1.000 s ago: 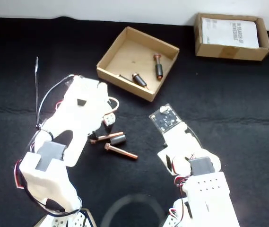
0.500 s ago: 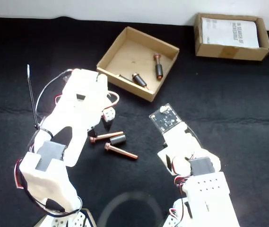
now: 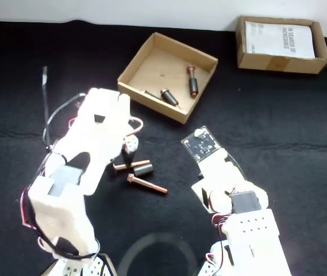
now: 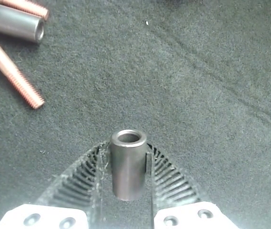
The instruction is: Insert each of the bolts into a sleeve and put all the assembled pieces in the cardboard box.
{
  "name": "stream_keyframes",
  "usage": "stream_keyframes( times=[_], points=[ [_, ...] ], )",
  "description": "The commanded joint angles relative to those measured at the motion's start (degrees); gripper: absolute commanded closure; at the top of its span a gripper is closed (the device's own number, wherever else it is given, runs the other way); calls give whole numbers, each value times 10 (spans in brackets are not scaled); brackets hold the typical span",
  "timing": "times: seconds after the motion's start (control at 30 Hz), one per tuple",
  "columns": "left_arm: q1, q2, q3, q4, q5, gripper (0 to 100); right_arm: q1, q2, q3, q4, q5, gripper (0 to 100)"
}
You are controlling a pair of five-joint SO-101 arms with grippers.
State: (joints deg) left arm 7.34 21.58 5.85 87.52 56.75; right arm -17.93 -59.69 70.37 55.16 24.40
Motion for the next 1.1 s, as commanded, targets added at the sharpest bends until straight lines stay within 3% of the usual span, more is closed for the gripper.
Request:
stream_keyframes(
  times=[0.0,0.27,0.8,1.07],
  points=[
    [-6,44,-36,-1,4,853,5,-13,-1,-7,3,991],
    [3,115,-98,0,5,854,2,-14,22,-10,5,991],
    [-35,122,-289,44,4,854,1,15,16,-22,7,991],
    [-36,122,-294,53,4,854,-5,29,15,-29,7,991]
  ],
)
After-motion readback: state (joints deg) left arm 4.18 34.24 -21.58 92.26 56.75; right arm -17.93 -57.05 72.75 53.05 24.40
